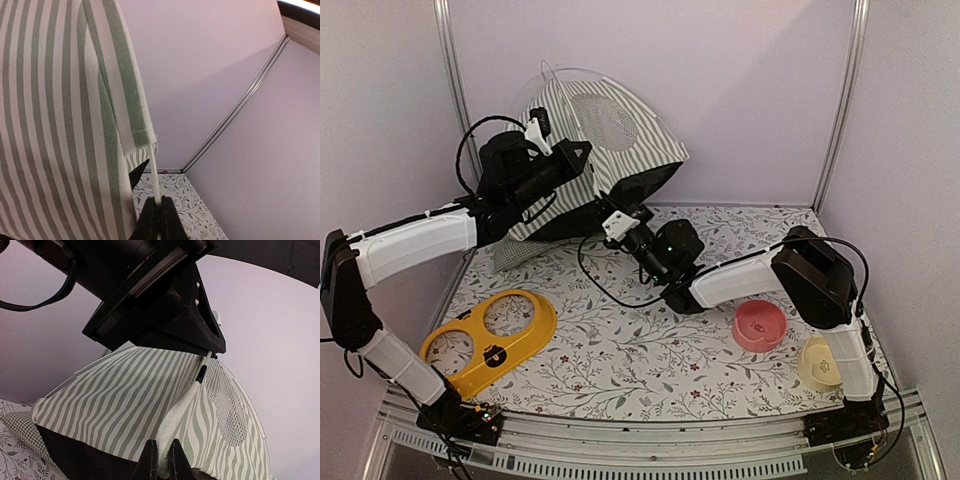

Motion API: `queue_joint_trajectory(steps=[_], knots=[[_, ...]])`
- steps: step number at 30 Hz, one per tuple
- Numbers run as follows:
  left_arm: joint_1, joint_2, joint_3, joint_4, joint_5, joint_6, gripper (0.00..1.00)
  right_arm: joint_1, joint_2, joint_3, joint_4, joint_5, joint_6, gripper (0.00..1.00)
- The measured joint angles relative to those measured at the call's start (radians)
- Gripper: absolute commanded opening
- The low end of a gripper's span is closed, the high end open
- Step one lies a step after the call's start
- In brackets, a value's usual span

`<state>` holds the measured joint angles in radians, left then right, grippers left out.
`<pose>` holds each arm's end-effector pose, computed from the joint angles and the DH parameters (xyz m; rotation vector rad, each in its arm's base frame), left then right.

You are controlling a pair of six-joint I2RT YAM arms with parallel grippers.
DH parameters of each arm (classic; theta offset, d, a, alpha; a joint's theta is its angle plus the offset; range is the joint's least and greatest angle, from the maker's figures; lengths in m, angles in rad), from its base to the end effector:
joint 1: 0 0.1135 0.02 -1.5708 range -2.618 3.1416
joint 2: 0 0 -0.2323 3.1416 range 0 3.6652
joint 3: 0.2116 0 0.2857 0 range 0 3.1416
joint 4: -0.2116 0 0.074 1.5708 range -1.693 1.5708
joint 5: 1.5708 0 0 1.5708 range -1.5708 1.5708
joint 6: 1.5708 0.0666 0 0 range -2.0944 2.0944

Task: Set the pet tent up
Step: Insert the tent pole into the pole socket of the pet tent.

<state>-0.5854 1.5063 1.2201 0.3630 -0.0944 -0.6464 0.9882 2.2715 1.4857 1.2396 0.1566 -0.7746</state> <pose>0.3617 -0.2323 0.3348 -0.1273 1.5595 -0.9146 0.3032 0.4413 0.1972 -0.7712 0.8171 0.1032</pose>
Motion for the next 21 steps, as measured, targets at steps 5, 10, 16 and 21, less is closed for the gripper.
queue_joint_trajectory(steps=[5,10,16,21], knots=[[0.0,0.0,0.0,0.0,0.0,0.0,0.0,0.0,0.0,0.0,0.0,0.0,0.0,0.0],[0.0,0.0,0.0,0.0,0.0,0.0,0.0,0.0,0.0,0.0,0.0,0.0,0.002,0.0],[0.0,0.0,0.0,0.0,0.0,0.0,0.0,0.0,-0.003,0.0,-0.001,0.0,0.008,0.0],[0.0,0.0,-0.004,0.005,0.0,0.0,0.0,0.0,-0.004,0.0,-0.005,0.0,0.01,0.0]])
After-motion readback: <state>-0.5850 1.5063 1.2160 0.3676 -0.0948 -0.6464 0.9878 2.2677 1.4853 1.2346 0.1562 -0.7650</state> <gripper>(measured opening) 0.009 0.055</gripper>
